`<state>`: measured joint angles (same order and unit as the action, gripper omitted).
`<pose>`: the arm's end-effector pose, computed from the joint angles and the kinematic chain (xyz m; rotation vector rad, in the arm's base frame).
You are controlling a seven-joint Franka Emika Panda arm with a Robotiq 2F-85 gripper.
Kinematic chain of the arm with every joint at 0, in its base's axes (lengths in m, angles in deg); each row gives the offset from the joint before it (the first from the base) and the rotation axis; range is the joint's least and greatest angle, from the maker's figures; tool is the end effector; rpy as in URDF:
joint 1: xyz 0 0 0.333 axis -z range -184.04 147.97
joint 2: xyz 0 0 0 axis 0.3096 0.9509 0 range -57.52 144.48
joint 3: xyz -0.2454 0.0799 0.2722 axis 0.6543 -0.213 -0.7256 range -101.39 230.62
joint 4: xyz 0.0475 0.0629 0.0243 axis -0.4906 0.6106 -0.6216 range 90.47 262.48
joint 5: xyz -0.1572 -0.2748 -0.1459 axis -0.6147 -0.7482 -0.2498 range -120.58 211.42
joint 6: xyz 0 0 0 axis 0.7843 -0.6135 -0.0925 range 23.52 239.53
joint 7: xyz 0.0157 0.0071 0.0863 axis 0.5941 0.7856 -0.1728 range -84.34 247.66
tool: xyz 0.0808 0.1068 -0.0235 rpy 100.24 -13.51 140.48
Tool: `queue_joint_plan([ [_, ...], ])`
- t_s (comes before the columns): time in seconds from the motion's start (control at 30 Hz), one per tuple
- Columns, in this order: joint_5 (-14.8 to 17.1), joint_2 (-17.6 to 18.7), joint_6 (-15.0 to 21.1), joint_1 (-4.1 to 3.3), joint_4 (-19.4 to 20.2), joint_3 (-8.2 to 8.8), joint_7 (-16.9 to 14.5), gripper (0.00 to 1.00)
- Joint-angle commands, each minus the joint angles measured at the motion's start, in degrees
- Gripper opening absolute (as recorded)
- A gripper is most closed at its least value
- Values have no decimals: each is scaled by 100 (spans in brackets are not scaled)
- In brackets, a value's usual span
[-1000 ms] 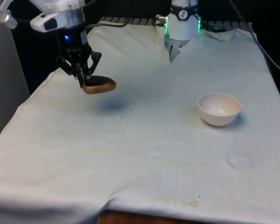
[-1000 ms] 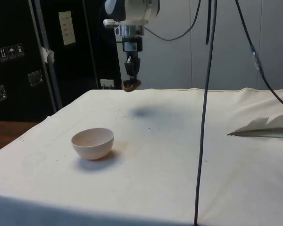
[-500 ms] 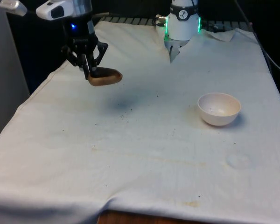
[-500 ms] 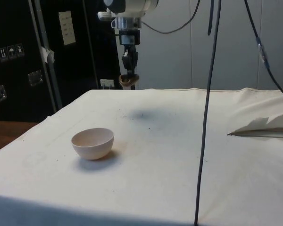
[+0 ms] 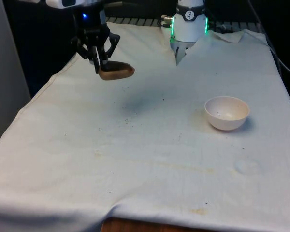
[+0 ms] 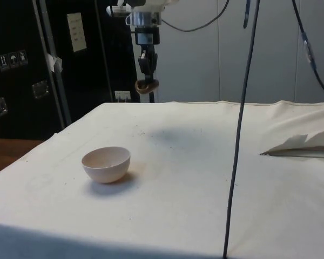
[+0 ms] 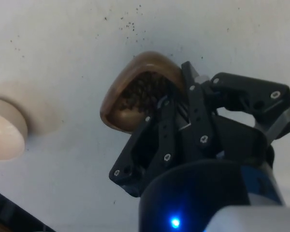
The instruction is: Pour the coffee beans from the cup into the bowl.
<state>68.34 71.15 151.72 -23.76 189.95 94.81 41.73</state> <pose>0.6030 -0.2077 0.3584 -3.0758 -0.1209 -0.0876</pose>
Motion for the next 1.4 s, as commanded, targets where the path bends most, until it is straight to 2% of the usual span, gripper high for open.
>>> queue_joint_plan([
  [0.0, -86, -92, 109, -74, 120, 34, 80, 0],
  [0.13, -218, -281, 149, -74, 281, -46, 178, 0],
  [0.17, -160, -235, 40, 0, 206, -97, 120, 0],
  [0.2, -246, -315, 160, -74, 309, -63, 206, 0],
  [0.43, -476, -573, 212, -74, 527, -206, 407, 0],
  [0.47, -424, -544, 109, 0, 470, -264, 350, 0],
  [0.5, -504, -602, 218, -69, 550, -229, 435, 0],
  [0.77, -705, -688, 292, -63, 625, -395, 722, 0],
  [0.8, -625, -653, 201, 0, 561, -435, 630, 0],
  [0.83, -728, -693, 304, -69, 625, -418, 756, 0],
  [1.0, -888, -699, 327, -63, 630, -521, 963, 0],
  [1.03, -808, -665, 229, 0, 567, -567, 882, 0],
  [1.07, -842, -665, 235, 0, 567, -584, 922, 0],
  [1.1, -945, -705, 327, -63, 625, -561, 1043, 0],
  [1.33, -1140, -722, 321, -63, 630, -710, 1329, 0],
  [1.37, -1077, -682, 235, 0, 567, -751, 1255, 0],
])
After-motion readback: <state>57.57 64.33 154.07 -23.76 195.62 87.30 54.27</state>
